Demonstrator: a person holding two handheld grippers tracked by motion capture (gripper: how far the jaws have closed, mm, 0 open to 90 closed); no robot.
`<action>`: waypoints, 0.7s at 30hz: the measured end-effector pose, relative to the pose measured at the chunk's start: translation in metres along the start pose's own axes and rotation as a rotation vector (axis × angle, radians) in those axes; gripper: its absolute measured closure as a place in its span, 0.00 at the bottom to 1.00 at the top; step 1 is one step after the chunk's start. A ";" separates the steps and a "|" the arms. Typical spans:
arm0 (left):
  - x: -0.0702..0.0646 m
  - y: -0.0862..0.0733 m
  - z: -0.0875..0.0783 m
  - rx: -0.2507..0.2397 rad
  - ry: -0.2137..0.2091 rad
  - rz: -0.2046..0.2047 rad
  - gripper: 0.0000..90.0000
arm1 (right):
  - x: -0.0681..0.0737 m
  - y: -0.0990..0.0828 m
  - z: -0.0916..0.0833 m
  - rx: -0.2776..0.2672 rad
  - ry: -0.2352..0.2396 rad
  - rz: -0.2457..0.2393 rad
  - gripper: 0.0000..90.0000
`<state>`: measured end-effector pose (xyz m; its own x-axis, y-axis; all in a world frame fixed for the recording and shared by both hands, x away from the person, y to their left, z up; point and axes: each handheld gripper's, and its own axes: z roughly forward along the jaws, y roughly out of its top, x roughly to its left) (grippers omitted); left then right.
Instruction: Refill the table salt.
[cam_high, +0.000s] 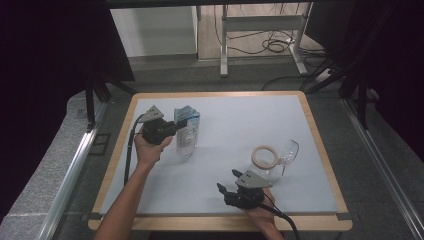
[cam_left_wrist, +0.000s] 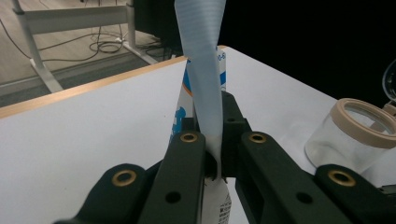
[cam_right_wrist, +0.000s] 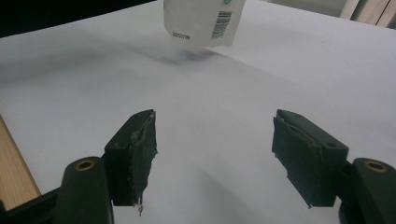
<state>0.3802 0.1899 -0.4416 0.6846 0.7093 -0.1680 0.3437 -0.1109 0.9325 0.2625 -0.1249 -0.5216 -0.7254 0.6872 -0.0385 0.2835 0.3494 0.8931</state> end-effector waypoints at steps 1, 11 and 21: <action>-0.001 0.000 0.000 0.000 -0.006 -0.001 1.00 | 0.000 0.000 0.000 0.003 -0.002 0.000 0.35; -0.007 0.000 0.001 0.010 -0.033 0.003 1.00 | 0.000 0.000 0.001 0.003 0.000 -0.001 0.35; -0.023 0.005 -0.010 -0.011 -0.078 0.010 1.00 | 0.003 0.000 0.005 0.013 0.009 0.002 0.34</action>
<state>0.3598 0.1795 -0.4295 0.7358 0.6520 -0.1828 0.3301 -0.1096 0.9376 0.2628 -0.1196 -0.5240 -0.7306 0.6820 -0.0329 0.2929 0.3565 0.8872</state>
